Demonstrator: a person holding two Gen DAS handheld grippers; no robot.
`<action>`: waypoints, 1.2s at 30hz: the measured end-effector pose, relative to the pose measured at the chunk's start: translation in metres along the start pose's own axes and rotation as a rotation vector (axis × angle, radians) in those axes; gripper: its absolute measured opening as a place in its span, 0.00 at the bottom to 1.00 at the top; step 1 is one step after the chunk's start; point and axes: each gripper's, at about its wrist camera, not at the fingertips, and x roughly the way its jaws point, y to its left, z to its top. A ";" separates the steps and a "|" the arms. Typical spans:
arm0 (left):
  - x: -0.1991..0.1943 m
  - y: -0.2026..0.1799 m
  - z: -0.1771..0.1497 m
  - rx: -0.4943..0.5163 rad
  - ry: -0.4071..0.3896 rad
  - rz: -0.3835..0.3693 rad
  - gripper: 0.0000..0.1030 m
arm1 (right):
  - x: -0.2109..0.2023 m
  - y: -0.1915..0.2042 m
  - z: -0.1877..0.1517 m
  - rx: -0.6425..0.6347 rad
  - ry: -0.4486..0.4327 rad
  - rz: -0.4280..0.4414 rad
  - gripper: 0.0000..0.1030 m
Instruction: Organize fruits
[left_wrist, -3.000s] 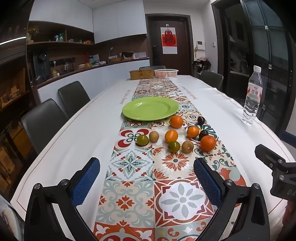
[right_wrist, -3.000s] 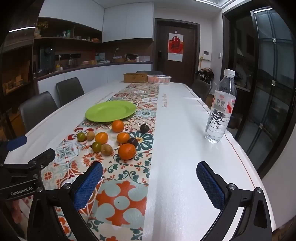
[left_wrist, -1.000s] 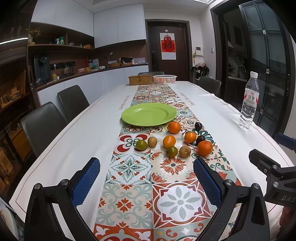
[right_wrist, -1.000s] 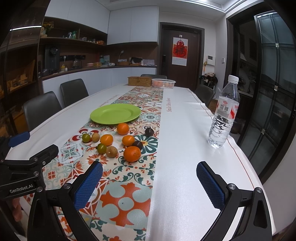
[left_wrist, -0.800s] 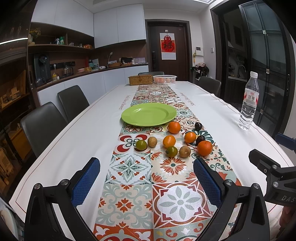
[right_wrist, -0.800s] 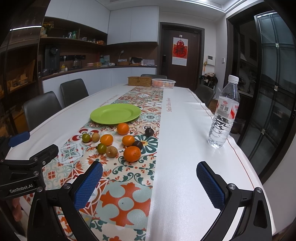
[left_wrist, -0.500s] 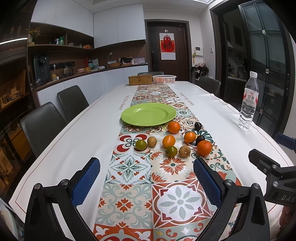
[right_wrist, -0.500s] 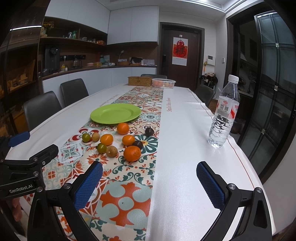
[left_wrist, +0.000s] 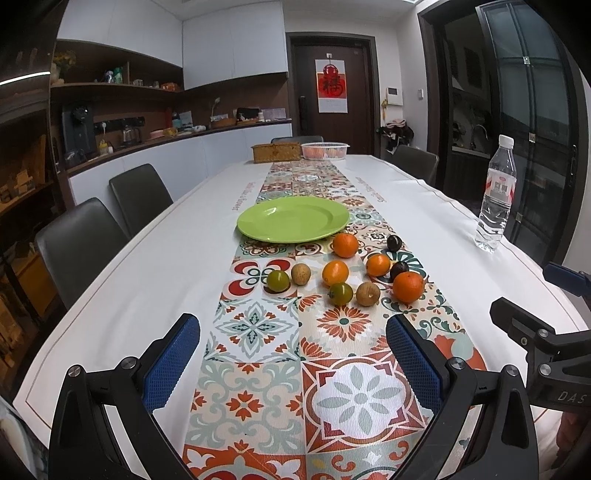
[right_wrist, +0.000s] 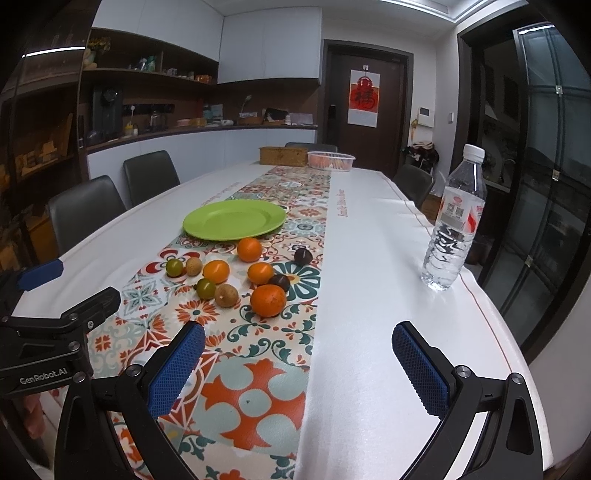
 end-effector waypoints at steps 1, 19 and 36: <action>0.002 0.001 0.000 0.001 0.006 -0.004 1.00 | 0.002 0.001 0.000 -0.004 0.004 0.001 0.99; 0.065 0.003 0.021 0.063 0.107 -0.125 0.70 | 0.061 0.007 0.019 -0.048 0.099 0.033 0.95; 0.127 -0.015 0.029 0.157 0.239 -0.234 0.38 | 0.119 0.019 0.025 -0.131 0.229 0.127 0.67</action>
